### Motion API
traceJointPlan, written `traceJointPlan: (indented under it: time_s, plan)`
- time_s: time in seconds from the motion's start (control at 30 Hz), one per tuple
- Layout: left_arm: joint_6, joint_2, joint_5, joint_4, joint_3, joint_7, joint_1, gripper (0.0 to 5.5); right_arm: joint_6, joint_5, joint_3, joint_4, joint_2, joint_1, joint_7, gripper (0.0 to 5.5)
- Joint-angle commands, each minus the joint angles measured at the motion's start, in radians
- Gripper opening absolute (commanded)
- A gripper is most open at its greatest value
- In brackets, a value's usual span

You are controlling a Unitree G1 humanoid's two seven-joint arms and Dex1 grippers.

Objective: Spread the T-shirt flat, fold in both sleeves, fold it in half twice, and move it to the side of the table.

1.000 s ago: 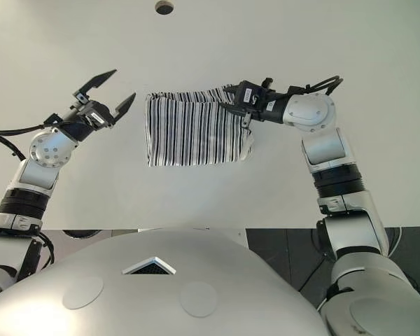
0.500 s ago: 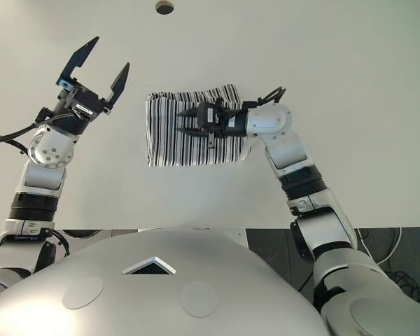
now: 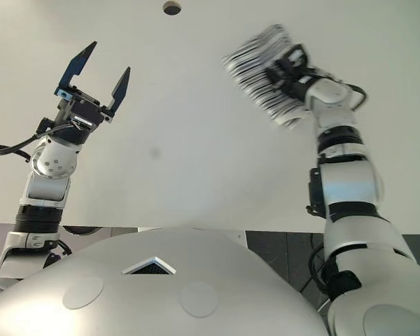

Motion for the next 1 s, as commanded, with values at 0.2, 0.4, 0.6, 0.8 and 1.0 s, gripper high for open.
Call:
traceJointPlan:
  time_s: [0.2, 0.4, 0.6, 0.8, 1.0]
  plan:
    - [0.031, -0.048, 0.037, -0.067, 0.012, 0.035, 0.026, 2.94, 0.075, -0.068, -0.103, 0.072, 0.032, 0.049, -0.24, 1.5]
    - [0.032, -0.114, 0.009, -0.079, 0.032, 0.095, -0.005, 2.94, -0.3, -0.175, -0.154, -0.173, -0.038, 0.063, -0.603, 1.5]
    - [0.032, -0.295, 0.032, -0.065, 0.088, 0.295, -0.053, 2.94, -0.299, -0.026, 0.053, -1.256, 0.323, 0.49, -0.614, 1.5]
    - [-0.068, -0.319, -0.117, 0.035, 0.024, 0.211, -0.045, 2.94, -0.346, -0.003, 0.167, -1.264, 0.456, 0.624, -0.502, 1.5]
    - [-0.099, -0.34, -0.152, 0.06, -0.01, 0.178, -0.026, 2.94, -0.38, -0.024, 0.176, -1.297, 0.497, 0.668, -0.42, 1.5]
